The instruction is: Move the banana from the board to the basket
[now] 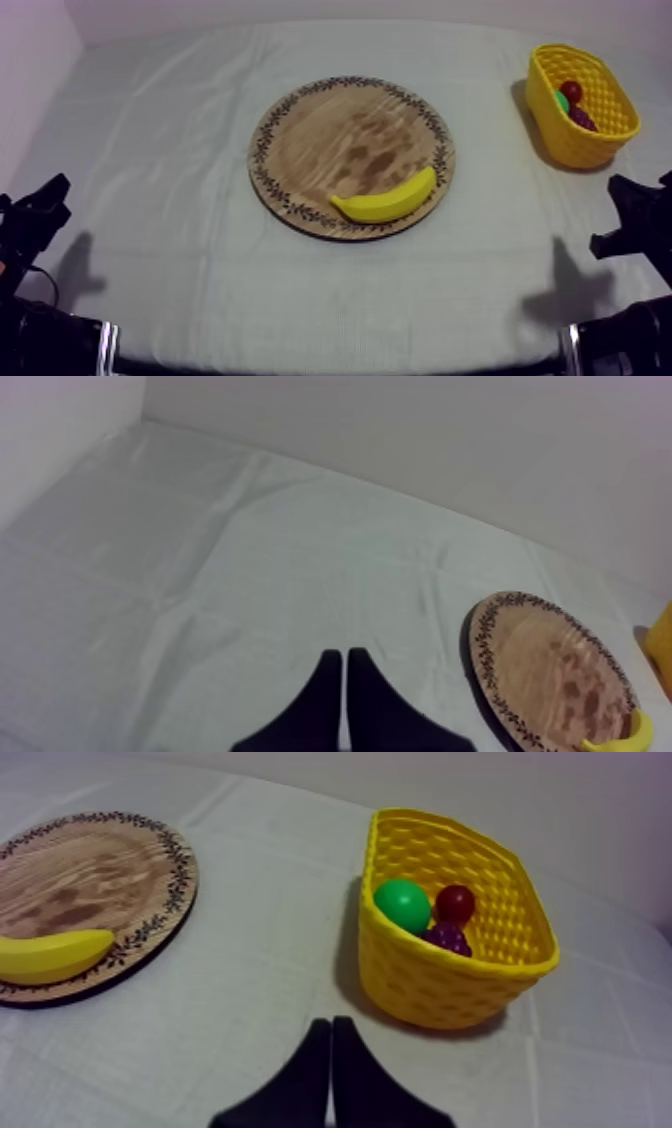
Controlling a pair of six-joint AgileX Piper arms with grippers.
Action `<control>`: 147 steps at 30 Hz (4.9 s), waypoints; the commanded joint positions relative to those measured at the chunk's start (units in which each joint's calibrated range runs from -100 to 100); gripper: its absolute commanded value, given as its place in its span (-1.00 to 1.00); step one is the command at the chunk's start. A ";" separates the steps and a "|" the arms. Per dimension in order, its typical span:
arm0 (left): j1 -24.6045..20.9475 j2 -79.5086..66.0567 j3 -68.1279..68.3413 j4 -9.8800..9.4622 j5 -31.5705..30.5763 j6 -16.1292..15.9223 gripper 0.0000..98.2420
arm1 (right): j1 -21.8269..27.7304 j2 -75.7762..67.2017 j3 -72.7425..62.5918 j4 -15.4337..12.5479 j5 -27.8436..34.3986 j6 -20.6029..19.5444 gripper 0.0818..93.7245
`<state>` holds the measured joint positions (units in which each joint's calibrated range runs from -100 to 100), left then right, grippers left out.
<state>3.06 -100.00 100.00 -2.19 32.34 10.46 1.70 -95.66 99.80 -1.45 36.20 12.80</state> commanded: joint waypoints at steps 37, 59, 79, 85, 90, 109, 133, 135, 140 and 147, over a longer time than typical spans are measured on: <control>0.01 0.00 0.00 0.02 0.00 0.02 -1.00 | -1.96 8.53 -8.44 -2.37 -1.41 10.01 -1.00; 0.01 0.00 0.00 0.02 0.00 0.02 -1.00 | -14.42 61.48 -65.82 -5.12 20.66 12.97 -1.00; 0.01 0.00 0.00 0.02 0.00 0.02 -1.00 | -27.54 86.05 -69.15 -0.05 37.27 23.68 -0.85; 0.01 0.00 0.00 0.02 0.00 0.02 -1.00 | -25.87 88.51 -73.64 -1.76 40.45 25.92 -0.13; 0.01 0.00 0.00 0.02 0.00 0.02 -1.00 | -26.05 90.35 -77.92 -1.00 44.84 25.79 0.33; 0.01 0.00 0.00 0.02 0.00 0.02 -1.00 | -27.47 100.41 -78.01 2.00 46.13 27.04 0.61; 0.01 0.00 0.00 0.02 0.00 0.02 -1.00 | -28.45 126.69 -92.74 2.04 52.01 23.88 0.42; 0.01 0.00 0.00 0.02 0.00 0.02 -1.00 | -28.47 127.41 -92.79 2.08 52.28 23.81 0.40; 0.01 0.00 0.00 0.02 0.00 0.02 -1.00 | -28.70 128.49 -91.91 1.96 52.66 23.60 0.35; 0.01 0.00 0.00 0.02 0.00 0.02 -1.00 | -29.14 129.28 -90.62 1.51 52.64 23.36 0.23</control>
<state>3.06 -100.00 100.00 -2.19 32.34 10.46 -27.36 33.57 9.08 0.00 89.05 36.27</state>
